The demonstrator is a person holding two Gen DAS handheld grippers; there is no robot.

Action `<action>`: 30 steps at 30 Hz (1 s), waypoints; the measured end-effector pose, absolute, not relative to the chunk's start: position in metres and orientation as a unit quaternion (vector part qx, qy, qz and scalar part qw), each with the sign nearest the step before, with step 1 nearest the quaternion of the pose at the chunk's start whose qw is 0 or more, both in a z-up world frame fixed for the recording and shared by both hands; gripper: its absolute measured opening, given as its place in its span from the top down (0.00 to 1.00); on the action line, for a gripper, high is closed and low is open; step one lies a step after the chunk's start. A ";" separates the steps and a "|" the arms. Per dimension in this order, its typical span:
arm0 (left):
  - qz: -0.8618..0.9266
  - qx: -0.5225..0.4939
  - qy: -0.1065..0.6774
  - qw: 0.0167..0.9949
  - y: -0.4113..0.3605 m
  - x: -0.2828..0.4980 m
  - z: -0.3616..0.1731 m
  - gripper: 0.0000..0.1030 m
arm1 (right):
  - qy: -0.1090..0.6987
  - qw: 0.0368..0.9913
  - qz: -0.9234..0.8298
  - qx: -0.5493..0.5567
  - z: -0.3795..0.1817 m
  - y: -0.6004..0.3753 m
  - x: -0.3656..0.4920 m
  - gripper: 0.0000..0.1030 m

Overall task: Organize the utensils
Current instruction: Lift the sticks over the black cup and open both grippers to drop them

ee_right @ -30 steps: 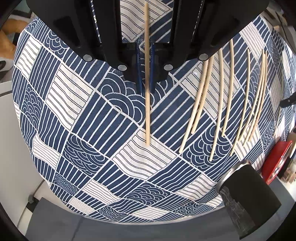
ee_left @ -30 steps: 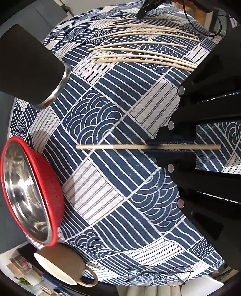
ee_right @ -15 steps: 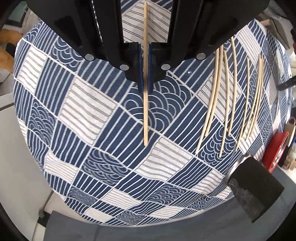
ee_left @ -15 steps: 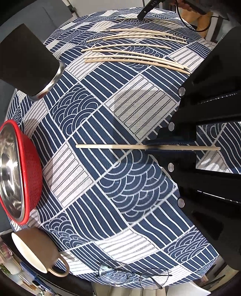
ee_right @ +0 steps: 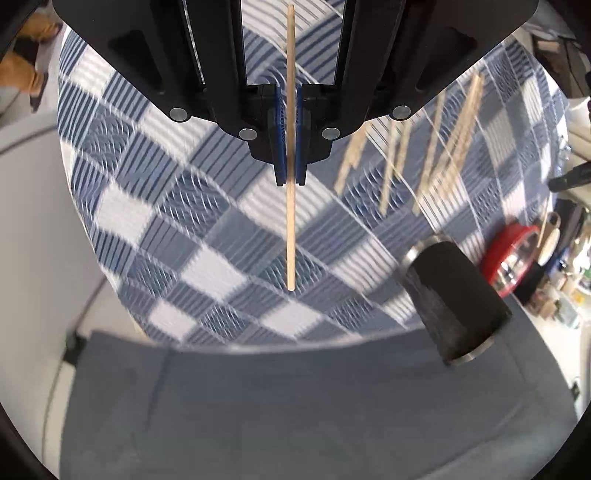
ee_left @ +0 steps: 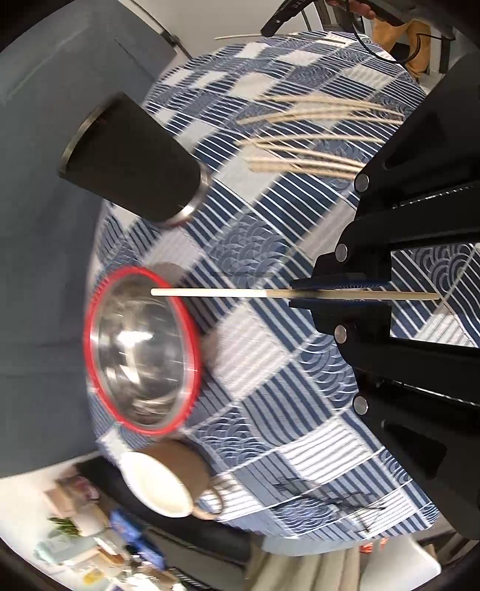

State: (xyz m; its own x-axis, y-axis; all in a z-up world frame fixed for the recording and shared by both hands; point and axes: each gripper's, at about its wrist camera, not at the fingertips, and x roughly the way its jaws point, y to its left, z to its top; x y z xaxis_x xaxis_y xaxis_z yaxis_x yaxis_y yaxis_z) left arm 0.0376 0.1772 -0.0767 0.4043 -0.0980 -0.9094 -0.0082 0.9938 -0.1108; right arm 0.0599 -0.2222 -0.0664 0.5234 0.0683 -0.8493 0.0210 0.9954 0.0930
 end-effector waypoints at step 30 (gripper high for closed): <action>-0.111 -0.100 0.332 0.931 0.082 0.187 0.065 0.95 | 0.260 0.939 0.191 0.119 0.057 -0.118 0.203 0.95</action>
